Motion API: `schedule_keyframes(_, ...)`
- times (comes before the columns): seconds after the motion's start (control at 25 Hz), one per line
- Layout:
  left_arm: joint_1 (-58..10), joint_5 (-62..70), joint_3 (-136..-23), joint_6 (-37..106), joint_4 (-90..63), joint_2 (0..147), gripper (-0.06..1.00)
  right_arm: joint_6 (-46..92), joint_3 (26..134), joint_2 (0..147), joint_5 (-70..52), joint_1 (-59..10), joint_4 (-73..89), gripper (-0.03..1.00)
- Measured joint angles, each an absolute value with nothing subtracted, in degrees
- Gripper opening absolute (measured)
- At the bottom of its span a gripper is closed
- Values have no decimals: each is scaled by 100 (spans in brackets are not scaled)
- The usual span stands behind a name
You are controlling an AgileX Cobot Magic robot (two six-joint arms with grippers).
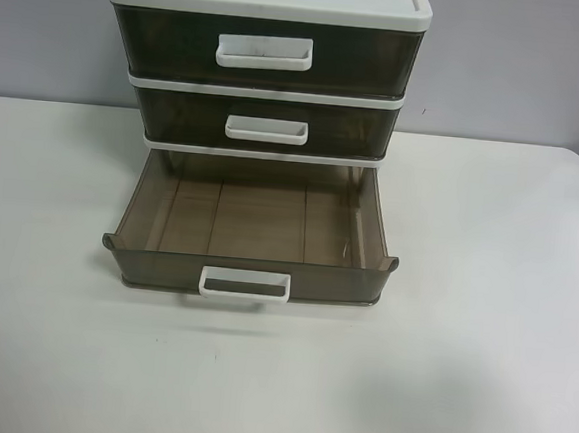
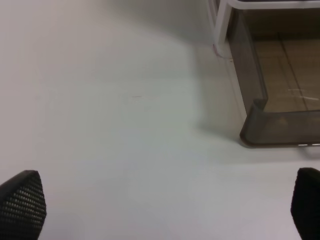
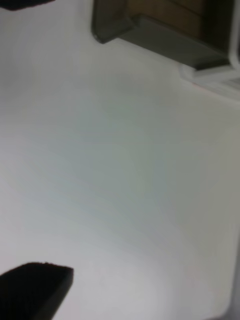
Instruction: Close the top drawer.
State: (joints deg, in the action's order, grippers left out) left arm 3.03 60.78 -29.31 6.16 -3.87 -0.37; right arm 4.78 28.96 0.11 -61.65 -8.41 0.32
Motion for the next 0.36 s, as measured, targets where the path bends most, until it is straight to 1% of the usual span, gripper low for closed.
schedule_keyframes(0.36,303,6078,-2931,616,-387,-37,99,450,2896,-14,-6154,-779,32,99)
